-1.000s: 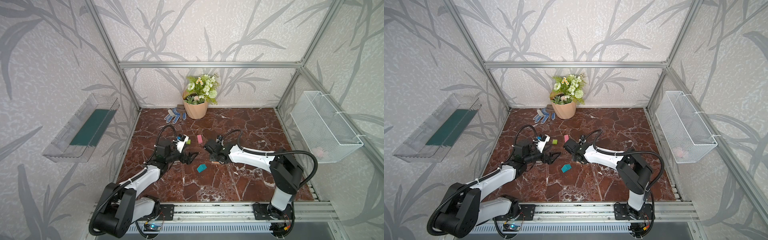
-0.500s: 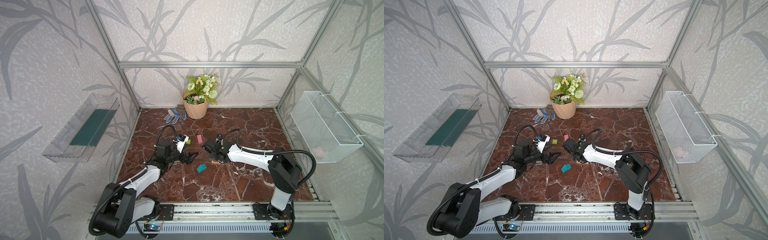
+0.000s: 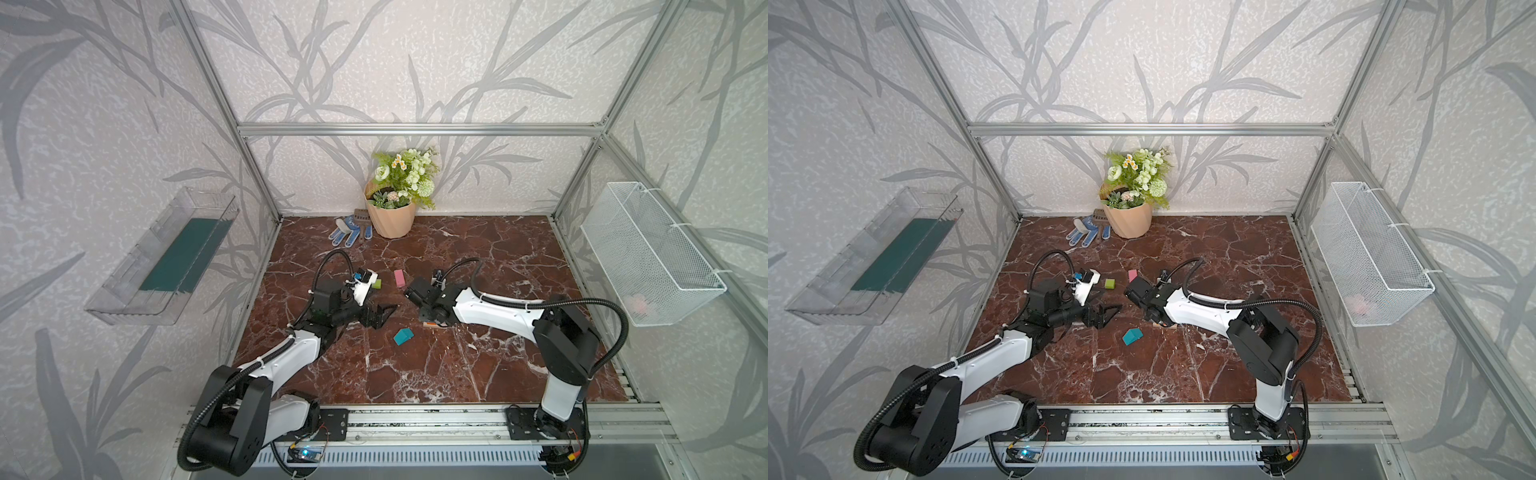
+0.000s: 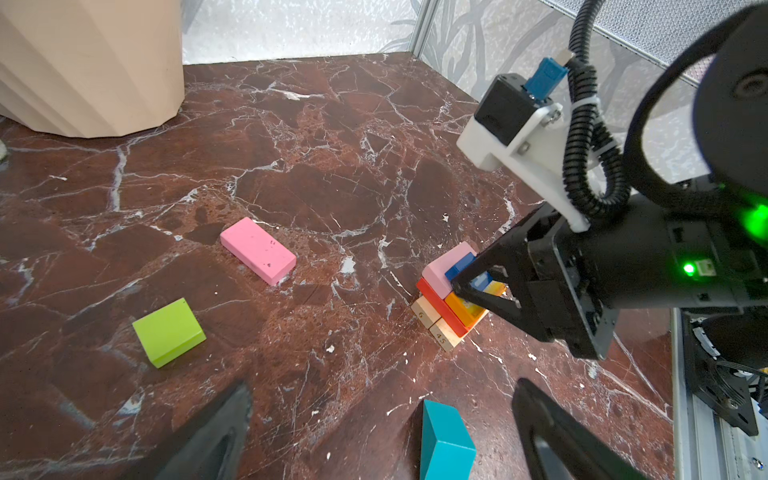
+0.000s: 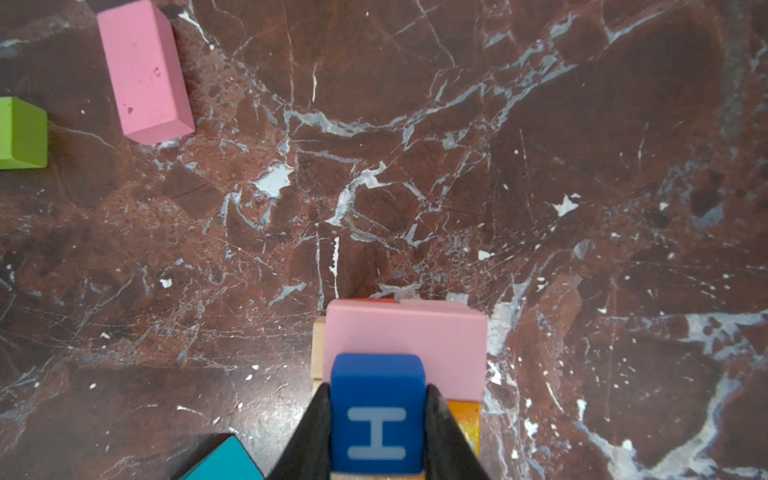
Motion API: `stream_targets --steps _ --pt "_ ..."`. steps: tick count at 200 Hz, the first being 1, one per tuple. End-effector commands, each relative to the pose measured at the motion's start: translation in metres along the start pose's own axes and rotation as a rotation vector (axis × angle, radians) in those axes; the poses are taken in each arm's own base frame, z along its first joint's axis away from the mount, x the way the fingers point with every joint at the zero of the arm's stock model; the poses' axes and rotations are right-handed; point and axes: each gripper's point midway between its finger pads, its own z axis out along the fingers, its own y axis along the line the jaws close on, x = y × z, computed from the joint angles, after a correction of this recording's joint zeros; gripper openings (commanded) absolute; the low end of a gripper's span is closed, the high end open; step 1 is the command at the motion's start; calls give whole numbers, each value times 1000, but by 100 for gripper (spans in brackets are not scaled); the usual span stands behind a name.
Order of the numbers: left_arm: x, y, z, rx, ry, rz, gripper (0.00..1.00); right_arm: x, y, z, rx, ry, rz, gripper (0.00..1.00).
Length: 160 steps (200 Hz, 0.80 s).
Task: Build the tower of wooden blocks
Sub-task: 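Lower the blue H cube onto the pink bar atop the stack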
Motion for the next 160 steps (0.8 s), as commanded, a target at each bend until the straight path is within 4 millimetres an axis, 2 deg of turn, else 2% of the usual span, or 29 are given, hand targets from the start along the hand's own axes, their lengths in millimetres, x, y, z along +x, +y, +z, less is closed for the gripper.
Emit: stream_targets --steps 1,86,135,160 --pt "-1 -5 1 23 -1 33 99 -3 -3 0 29 -10 3 25" --pt "-1 -5 1 22 -1 34 99 -4 0 2 19 -5 3 34" --pt "0 -5 1 22 0 35 99 -3 -1 2 17 -2 5 47" --pt "0 -5 1 23 0 35 99 -3 -1 2 16 -2 3 48"
